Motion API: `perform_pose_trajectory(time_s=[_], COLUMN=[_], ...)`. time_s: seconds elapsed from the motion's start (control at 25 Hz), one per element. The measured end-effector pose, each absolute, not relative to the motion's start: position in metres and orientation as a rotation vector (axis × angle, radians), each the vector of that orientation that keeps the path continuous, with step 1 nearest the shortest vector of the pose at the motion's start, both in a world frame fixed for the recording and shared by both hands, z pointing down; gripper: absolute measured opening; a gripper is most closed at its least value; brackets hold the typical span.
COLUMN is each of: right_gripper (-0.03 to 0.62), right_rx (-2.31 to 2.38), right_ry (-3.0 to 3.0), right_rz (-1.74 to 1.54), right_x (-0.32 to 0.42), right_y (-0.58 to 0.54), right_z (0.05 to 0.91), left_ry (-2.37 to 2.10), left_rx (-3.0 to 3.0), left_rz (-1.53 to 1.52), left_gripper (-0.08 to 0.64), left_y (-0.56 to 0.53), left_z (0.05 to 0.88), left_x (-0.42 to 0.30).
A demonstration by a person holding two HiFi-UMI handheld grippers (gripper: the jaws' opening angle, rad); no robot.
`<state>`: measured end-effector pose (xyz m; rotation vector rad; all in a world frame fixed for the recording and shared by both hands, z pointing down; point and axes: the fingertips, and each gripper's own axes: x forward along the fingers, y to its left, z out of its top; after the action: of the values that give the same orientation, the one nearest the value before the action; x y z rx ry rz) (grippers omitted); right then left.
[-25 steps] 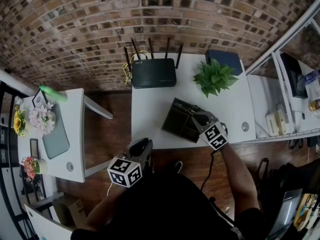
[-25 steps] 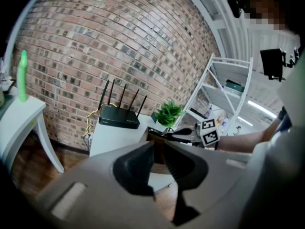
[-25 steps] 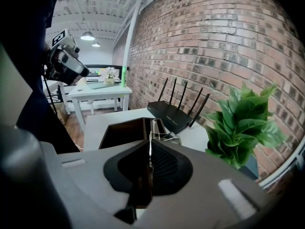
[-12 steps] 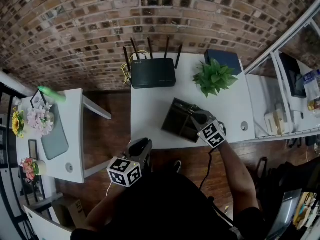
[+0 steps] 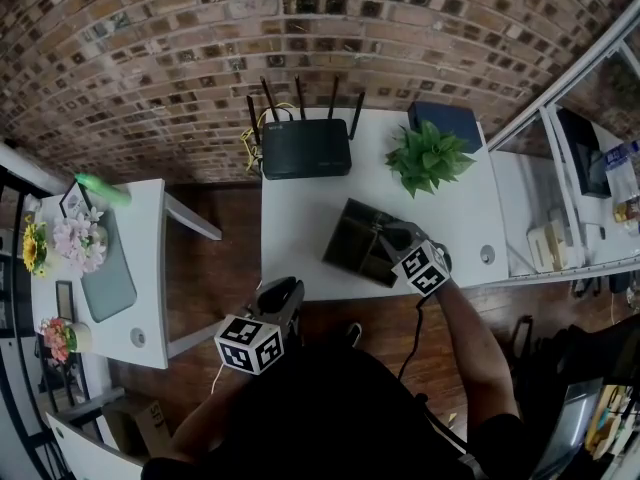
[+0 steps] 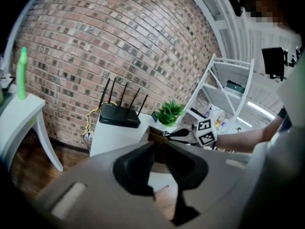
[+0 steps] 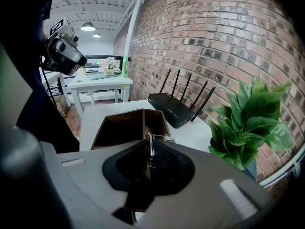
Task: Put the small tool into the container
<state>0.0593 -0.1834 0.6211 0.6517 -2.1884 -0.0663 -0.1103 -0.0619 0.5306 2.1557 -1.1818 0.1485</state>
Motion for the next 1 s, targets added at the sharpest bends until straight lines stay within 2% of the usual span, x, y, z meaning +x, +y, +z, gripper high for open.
perform_pose_trajectory(time_s=[0.28, 0.64, 1.0], right_gripper=[0.057, 0.044, 0.026], right_rx=[0.679, 0.872, 1.187], right_ry=[-2.216, -2.343, -2.524], right_rz=[-0.076, 0.063, 0.38], right_x=[0.057, 0.068, 0.102], right_y=[-0.184, -0.18, -0.138], right_z=[0.61, 0.58, 0.537], left_ry=[-1.177, -1.125, -0.996], left_rx=[2.157, 2.187, 2.274], left_rz=[0.149, 0.162, 0.194], left_gripper=[0.06, 0.06, 0.06], left_y=[-0.061, -0.061, -0.061], left_z=[0.53, 0.53, 0.524], left_x=[-0.11, -0.098, -0.058])
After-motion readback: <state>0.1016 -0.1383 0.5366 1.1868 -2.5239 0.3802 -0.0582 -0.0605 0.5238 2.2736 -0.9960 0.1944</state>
